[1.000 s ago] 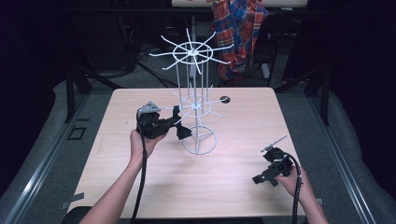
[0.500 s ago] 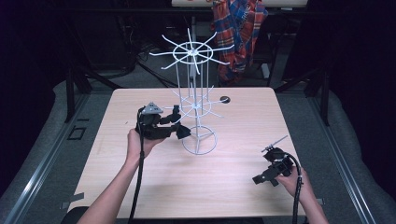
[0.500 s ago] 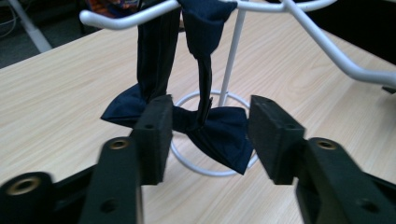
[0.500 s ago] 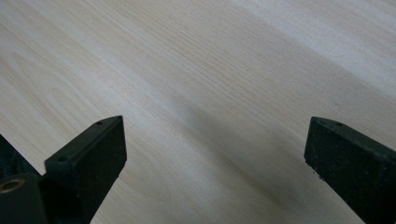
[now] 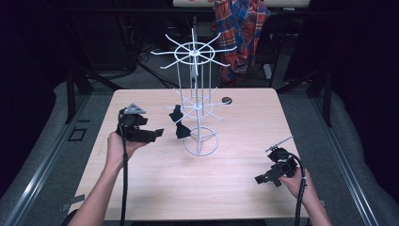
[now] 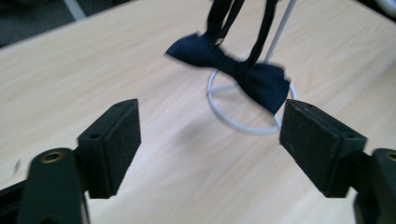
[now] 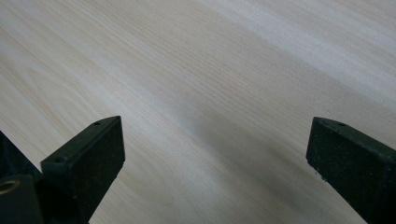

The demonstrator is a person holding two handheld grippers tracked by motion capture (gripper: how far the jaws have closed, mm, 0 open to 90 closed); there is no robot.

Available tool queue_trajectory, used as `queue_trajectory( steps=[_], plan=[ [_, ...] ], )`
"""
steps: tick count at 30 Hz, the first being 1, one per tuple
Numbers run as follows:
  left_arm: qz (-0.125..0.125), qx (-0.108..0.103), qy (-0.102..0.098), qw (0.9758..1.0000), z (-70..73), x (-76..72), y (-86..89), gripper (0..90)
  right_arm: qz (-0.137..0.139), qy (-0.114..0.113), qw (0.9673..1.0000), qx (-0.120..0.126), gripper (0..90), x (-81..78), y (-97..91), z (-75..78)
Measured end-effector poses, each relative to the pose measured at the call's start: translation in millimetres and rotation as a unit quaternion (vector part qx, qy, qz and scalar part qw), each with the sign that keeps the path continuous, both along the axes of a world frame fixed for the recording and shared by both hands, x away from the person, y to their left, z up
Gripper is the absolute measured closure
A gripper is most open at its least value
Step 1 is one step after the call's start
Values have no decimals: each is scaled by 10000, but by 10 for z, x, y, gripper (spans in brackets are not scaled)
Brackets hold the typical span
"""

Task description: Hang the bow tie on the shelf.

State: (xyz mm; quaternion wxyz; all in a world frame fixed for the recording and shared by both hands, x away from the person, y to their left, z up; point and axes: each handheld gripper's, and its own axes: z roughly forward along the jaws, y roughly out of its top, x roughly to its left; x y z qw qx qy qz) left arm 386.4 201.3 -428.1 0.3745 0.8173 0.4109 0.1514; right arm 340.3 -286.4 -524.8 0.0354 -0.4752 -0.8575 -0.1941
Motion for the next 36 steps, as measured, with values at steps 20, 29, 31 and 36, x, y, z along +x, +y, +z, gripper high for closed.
queue_trajectory(
  steps=[20,29,31,36],
  plan=[
    [625,1053,1029,9871,-476,-367,587,39,-10,81,9999,-106,44,8,79,-53],
    [364,1386,1480,9785,-714,-338,476,0,-61,50,10000,40,37,13,31,-48],
    [295,1461,1521,9771,-754,-303,470,0,-151,27,9998,97,37,12,35,-66],
    [284,1304,1425,9808,-782,-250,513,0,-144,35,9999,89,33,24,12,-76]
  ],
)
